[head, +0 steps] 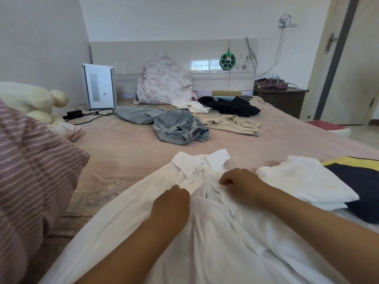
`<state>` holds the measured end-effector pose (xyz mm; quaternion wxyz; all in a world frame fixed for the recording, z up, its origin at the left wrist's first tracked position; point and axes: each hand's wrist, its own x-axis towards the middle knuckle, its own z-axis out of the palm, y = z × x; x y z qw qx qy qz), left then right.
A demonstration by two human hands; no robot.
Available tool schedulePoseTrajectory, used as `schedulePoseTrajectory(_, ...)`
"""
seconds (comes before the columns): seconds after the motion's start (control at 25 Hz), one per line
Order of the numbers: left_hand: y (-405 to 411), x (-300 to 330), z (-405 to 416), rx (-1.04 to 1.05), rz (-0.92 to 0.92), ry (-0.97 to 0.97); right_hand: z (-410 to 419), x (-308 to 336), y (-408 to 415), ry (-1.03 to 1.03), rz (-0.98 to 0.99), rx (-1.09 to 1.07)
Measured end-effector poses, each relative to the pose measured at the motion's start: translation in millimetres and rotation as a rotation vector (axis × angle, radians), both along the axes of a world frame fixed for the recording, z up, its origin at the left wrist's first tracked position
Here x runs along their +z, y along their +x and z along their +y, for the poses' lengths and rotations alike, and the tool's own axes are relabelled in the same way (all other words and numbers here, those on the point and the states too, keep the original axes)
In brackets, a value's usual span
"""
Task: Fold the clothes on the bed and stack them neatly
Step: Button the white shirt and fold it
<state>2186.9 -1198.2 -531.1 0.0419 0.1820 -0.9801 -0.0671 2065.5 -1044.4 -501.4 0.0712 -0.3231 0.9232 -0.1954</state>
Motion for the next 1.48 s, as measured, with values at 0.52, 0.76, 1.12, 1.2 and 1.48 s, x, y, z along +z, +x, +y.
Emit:
schedulePoseTrajectory(0.52,27.1,5.7,11.0,-0.215,-0.149,0.045,1.0,-23.0,7.3,-0.483,-0.253,-0.171)
schedulePoseTrajectory(0.76,-8.8,24.2,13.6,0.005,0.19,0.297,1.4,-17.4,15.6,-0.606,-0.271,-0.19)
schedulePoseTrajectory(1.12,-6.3,9.9,-6.2,0.183,0.266,0.594,-1.6,-10.8,29.8,-0.579,-0.323,-0.115)
schedulePoseTrajectory(1.2,-2.8,8.6,-7.9,0.218,0.307,0.796,-5.2,-10.5,37.2,-0.501,-0.268,-0.077)
schedulePoseTrajectory(1.48,3.0,4.6,0.8,0.268,0.351,1.435,-14.8,-10.9,52.1,-0.49,-0.325,-0.063)
